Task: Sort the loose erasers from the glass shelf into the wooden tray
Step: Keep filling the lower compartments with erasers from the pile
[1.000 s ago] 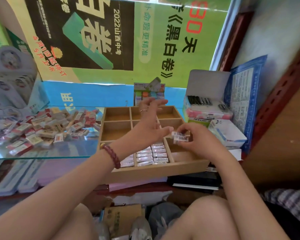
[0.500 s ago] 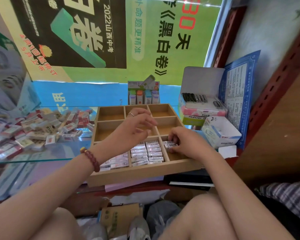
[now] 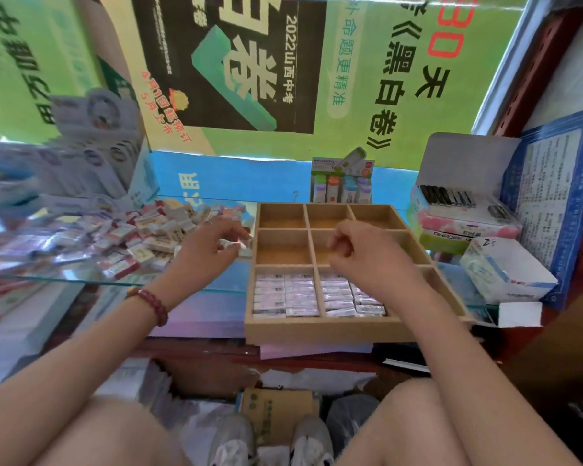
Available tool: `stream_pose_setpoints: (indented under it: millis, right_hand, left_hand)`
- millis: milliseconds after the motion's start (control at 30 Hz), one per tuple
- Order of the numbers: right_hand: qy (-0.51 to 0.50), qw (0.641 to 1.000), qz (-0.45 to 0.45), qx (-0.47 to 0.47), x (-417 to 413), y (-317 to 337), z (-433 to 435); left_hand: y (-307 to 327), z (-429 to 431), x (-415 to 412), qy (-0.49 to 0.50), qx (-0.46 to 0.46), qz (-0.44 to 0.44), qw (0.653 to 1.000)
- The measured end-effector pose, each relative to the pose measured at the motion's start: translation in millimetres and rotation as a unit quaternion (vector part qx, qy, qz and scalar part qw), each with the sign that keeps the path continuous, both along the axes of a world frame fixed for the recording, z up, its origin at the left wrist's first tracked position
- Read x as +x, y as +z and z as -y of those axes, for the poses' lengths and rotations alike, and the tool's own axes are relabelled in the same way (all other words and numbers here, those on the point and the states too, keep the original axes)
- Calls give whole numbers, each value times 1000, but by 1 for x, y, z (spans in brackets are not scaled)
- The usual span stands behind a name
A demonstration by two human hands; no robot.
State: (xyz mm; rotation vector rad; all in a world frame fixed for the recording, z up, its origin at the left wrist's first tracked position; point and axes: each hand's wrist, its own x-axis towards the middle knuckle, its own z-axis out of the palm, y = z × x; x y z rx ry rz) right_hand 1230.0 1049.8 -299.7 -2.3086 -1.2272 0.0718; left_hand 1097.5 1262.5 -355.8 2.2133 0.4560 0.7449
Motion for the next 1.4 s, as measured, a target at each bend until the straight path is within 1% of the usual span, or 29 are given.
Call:
stream_pose_setpoints:
  millis: [67, 133, 167, 267, 400, 467, 567, 667, 700, 767, 800, 867, 933, 967, 1033, 1233, 1300, 1400]
  right_hand:
    - [64, 998, -27, 7, -22, 1, -24]
    - [95, 995, -26, 4, -41, -1, -49]
    - [97, 995, -17, 2, -47, -2, -60]
    - [85, 996, 17, -31, -63, -8, -89]
    - [72, 994, 26, -82, -70, -18, -114]
    - [61, 993, 21, -102, -67, -24, -123]
    - [57, 991, 11, -118, -56, -34, -131]
    - [37, 994, 0, -105, -45, -39, -134]
    - [27, 996, 12, -89, -42, -39, -134]
    - [6, 996, 79, -50, -37, -41, -137]
    - [-1, 992, 123, -34, -36, -43, -139]
    - [5, 982, 185, -32, -36, -47, -146]
    - [26, 975, 207, -76, -41, -52, -155]
    - [33, 971, 211, -104, -43, -54, -160]
    - [31, 964, 217, -152, -45, -55, -167]
    - [21, 940, 237, -243, -44, -58, -182]
    - [9, 938, 241, -247, -44, -58, -184]
    - [-7, 944, 243, -223, -45, -57, -184]
  left_hand:
    - [-10, -21, -18, 78, 28, -37, 996]
    - [-21, -40, -34, 138, 85, -95, 982]
    - [-27, -47, -40, 146, 103, -119, 977]
    - [-39, -62, -49, 126, 161, -176, 963]
    - [-45, -60, -39, 126, 253, -218, 934]
    - [-48, -57, -33, 142, 268, -226, 926]
    - [-49, -58, -30, 172, 249, -187, 935]
    - [-53, -60, -29, 192, 230, -166, 939]
    - [-54, -60, -29, 196, 225, -150, 943]
    - [-53, -60, -33, 200, 205, -98, 953]
    - [-50, -59, -36, 198, 179, -67, 961]
    - [-41, -57, -43, 191, 77, 3, 979]
    - [-29, -52, -46, 192, -31, 61, 979]
    - [-24, -49, -47, 198, -58, 82, 975]
    - [-18, -45, -49, 200, -72, 106, 971]
    - [-22, -48, -54, 176, -61, 112, 976]
    - [-24, -49, -55, 171, -54, 114, 977]
    - [-24, -50, -57, 162, -42, 114, 979]
